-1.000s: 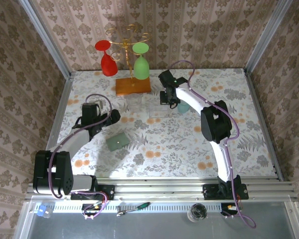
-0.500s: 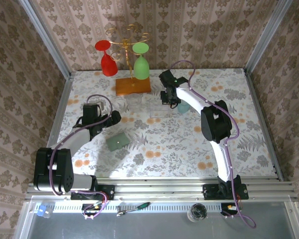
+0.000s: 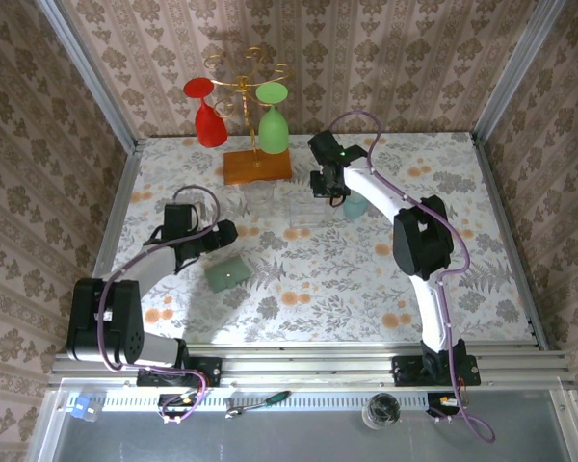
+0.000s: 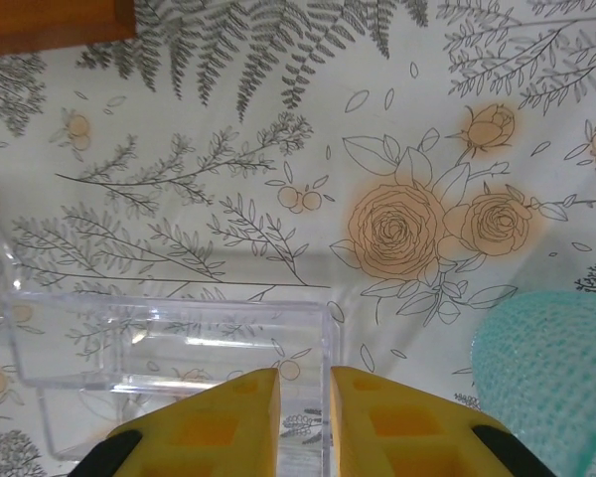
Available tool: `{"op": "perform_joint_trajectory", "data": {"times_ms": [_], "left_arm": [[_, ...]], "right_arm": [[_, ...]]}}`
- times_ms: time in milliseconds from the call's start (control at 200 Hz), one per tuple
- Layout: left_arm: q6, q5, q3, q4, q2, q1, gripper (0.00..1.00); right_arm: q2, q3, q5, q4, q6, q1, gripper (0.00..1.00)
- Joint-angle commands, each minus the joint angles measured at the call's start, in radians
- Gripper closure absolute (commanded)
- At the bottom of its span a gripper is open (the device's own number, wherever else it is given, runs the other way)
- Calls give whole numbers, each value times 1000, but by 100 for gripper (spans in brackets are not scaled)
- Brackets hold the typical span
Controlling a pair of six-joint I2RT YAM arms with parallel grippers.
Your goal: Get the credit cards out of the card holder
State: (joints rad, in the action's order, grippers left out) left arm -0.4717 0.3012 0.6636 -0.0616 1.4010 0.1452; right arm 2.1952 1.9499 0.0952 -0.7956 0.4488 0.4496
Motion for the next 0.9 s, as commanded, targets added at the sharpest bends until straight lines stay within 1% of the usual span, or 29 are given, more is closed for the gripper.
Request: {"op": "perform_joint_trajectory", "data": {"times_ms": [0, 190, 405, 675, 895], "left_arm": [[4, 44, 31, -41, 21, 10, 3], [-1, 80, 39, -58, 70, 21, 3], [15, 110, 61, -126, 107, 34, 4], [24, 108, 66, -229, 104, 49, 4], [23, 65, 53, -313, 55, 91, 3]], "right_arm": [[-46, -8, -7, -23, 10, 6, 79], [-43, -23, -53, -8, 10, 8, 80], [-60, -36, -59, -2, 14, 8, 80], [-79, -46, -66, -1, 16, 14, 80], [-120, -93, -65, 12, 15, 15, 80]]}}
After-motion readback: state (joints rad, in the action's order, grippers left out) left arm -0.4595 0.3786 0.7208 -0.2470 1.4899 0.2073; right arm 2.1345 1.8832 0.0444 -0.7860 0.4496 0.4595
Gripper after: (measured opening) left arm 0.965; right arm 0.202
